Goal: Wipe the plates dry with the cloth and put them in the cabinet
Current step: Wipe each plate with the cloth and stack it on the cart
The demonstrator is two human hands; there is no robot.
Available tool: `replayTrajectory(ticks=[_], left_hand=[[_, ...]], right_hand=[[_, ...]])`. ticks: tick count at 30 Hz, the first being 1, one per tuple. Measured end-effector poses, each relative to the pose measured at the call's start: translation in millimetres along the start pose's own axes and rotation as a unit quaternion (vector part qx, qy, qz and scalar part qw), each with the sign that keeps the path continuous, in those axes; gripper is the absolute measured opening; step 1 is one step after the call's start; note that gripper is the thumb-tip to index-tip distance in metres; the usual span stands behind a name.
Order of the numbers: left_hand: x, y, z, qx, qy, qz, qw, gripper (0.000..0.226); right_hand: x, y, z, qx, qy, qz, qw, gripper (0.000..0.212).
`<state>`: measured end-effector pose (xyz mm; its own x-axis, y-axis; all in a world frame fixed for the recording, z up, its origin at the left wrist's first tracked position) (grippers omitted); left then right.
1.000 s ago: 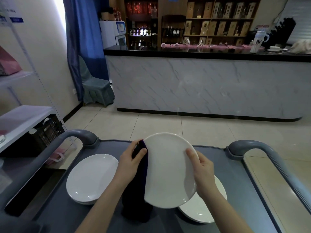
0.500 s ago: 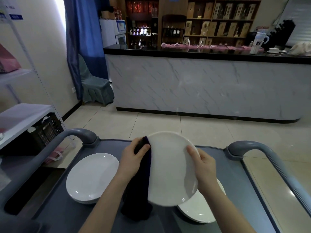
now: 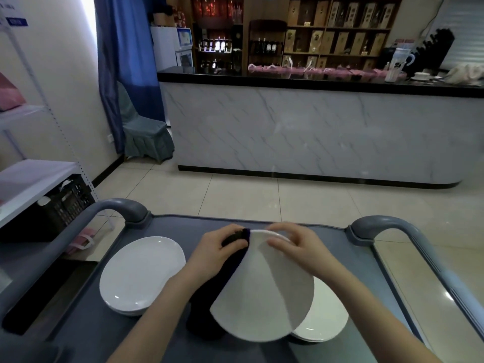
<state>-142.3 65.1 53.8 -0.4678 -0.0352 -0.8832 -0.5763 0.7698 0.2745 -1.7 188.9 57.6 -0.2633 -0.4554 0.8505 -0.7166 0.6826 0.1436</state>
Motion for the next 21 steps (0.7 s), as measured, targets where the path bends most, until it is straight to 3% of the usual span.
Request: replayTrajectory(ticks=[3,7,10,13,17,21], left_hand=[[1.5,2.5,7.7,0.028,0.021,0.003,0.999,0.020],[15.7,-3.6,-10.8,-0.072,-0.041,-0.037,0.996,0.023],[35.8,-20.7,-24.8,-0.211,-0.084,-0.092,0.970,0.021],[53.5,-33.8,-21.6,-0.282,-0.110,-0.152,0.941,0.022],[46.8,-21.0,-33.2,-0.256,-0.109,-0.113,0.954,0.017],[21.0,-1.1,-41.9,-0.155,-0.051,-0.030,0.986,0.017]], right_hand=[[-0.2,1.9,15.5,0.032,-0.038,-0.012,0.999,0.032],[-4.6,1.1,-1.9,-0.081,0.026,0.005,0.996,0.040],[-28.1,-11.4,-18.6,-0.247,0.187,0.120,0.943,0.040],[-45.8,-30.1,-4.9,-0.309,0.268,0.199,0.891,0.035],[-46.3,-38.8,1.8,-0.292,0.236,0.166,0.912,0.031],[-29.1,-25.1,-9.3,-0.221,0.168,0.094,0.956,0.023]])
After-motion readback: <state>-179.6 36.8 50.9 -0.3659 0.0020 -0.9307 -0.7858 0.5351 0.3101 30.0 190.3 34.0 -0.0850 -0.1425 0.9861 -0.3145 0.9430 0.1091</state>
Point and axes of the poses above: each hand's wrist, its own y-axis towards the middle knuckle, its own z-axis out of the palm, x = y × z, the point moved 9 cm from there along y, towards the middle knuckle, and after that the axes turned 11 degrees about -x, right-handed, at the moved point
